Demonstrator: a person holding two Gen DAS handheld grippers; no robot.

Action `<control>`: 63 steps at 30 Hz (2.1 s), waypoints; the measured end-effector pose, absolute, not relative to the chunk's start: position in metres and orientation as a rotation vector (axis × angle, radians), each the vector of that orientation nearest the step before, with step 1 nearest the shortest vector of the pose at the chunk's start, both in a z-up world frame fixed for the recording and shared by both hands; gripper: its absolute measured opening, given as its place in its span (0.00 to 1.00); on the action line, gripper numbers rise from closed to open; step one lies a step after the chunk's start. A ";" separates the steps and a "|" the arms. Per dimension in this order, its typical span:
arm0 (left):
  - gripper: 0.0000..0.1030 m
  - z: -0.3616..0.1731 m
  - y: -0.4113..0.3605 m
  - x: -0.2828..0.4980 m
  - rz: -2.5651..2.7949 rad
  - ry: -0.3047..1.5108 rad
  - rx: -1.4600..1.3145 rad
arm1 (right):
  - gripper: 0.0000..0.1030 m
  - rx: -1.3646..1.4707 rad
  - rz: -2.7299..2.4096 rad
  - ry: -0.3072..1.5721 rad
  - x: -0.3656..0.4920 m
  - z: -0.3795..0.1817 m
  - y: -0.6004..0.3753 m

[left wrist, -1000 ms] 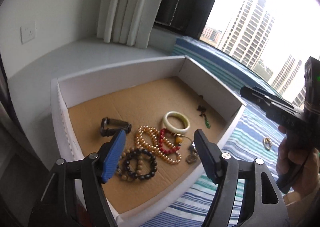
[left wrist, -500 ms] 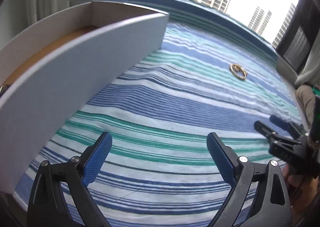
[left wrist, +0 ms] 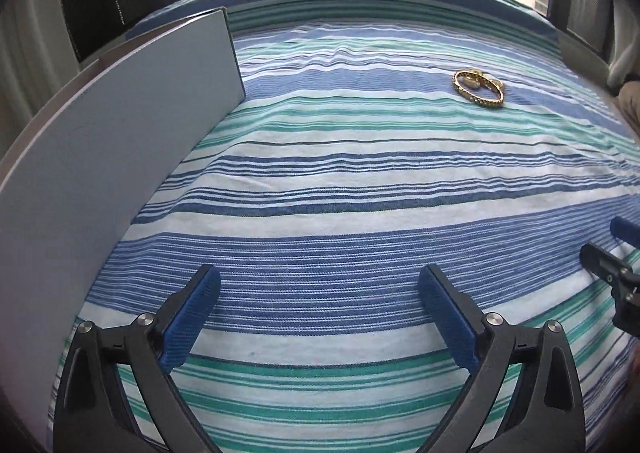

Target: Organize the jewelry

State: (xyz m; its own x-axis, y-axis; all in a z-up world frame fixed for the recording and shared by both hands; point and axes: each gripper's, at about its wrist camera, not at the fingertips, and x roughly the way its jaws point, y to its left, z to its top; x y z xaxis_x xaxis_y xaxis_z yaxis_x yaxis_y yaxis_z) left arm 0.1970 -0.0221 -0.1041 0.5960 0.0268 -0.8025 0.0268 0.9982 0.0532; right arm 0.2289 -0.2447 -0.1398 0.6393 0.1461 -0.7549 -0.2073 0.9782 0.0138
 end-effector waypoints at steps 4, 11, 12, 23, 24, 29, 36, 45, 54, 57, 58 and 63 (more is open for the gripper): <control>1.00 -0.108 -0.010 0.200 -0.026 0.952 -0.025 | 0.79 -0.075 0.201 0.855 0.229 -0.139 -0.244; 1.00 -0.109 -0.016 0.199 -0.019 0.956 -0.010 | 0.80 -0.074 0.200 0.856 0.228 -0.139 -0.244; 1.00 -0.109 -0.016 0.199 -0.018 0.956 -0.010 | 0.80 -0.074 0.201 0.856 0.229 -0.139 -0.244; 1.00 -0.104 -0.027 0.172 -0.088 1.094 0.033 | 0.82 -0.070 0.204 0.858 0.228 -0.139 -0.243; 1.00 -0.103 -0.029 0.168 -0.126 1.145 0.054 | 0.83 -0.070 0.204 0.858 0.228 -0.139 -0.242; 0.97 -0.058 -0.022 0.157 -0.265 1.258 0.030 | 0.83 -0.068 0.205 0.859 0.228 -0.139 -0.242; 1.00 0.041 -0.059 0.241 -0.370 0.976 0.012 | 0.83 -0.068 0.205 0.859 0.228 -0.139 -0.242; 0.94 -0.064 -0.156 0.389 -0.183 1.035 0.122 | 0.83 -0.068 0.205 0.859 0.229 -0.139 -0.241; 0.67 -0.102 -0.176 0.402 -0.141 0.954 0.285 | 0.86 -0.070 0.212 0.863 0.228 -0.139 -0.238; 0.05 -0.103 -0.167 0.399 -0.248 0.982 0.166 | 0.87 -0.070 0.211 0.863 0.228 -0.139 -0.238; 0.04 -0.103 -0.167 0.396 -0.240 0.985 0.177 | 0.87 -0.071 0.211 0.863 0.227 -0.139 -0.237; 0.03 -0.099 -0.135 0.360 -0.308 1.018 0.096 | 0.87 -0.070 0.211 0.864 0.228 -0.139 -0.238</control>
State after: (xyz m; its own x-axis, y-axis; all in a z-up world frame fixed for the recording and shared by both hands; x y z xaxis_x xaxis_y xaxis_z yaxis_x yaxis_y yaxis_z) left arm 0.3599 -0.1353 -0.0989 0.4865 -0.2085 -0.8485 0.2971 0.9527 -0.0638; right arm 0.2281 -0.2377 -0.1393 0.6303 0.1562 -0.7604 -0.2126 0.9768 0.0244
